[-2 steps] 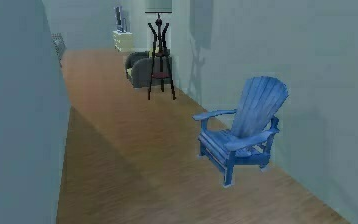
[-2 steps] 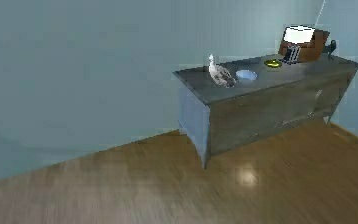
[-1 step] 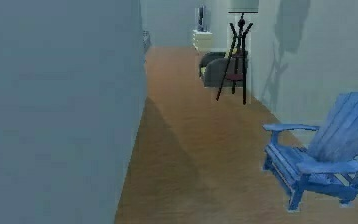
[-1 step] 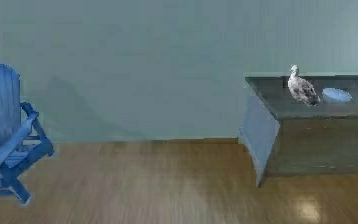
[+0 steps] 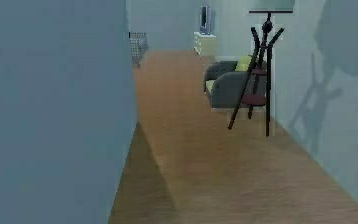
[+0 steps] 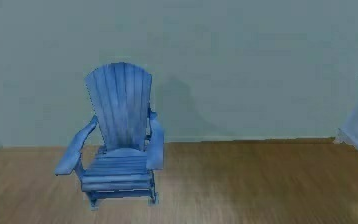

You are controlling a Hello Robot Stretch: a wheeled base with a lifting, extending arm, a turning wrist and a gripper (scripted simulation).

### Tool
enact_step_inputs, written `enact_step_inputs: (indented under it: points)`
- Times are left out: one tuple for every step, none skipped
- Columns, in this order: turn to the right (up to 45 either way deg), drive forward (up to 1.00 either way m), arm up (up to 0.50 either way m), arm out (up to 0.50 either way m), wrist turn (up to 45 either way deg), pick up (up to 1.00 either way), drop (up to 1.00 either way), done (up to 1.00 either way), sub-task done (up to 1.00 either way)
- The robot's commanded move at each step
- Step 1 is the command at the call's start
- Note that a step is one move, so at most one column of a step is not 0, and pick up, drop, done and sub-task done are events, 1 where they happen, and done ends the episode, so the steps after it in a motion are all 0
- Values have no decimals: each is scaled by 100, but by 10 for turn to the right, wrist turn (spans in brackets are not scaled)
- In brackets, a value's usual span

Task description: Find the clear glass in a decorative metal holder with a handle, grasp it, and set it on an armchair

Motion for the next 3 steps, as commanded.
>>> enact_step_inputs:
  points:
    - [0,100,0,0,0,0,0,0,0]
    - [0,100,0,0,0,0,0,0,0]
    - [0,75,0,0,0,0,0,0,0]
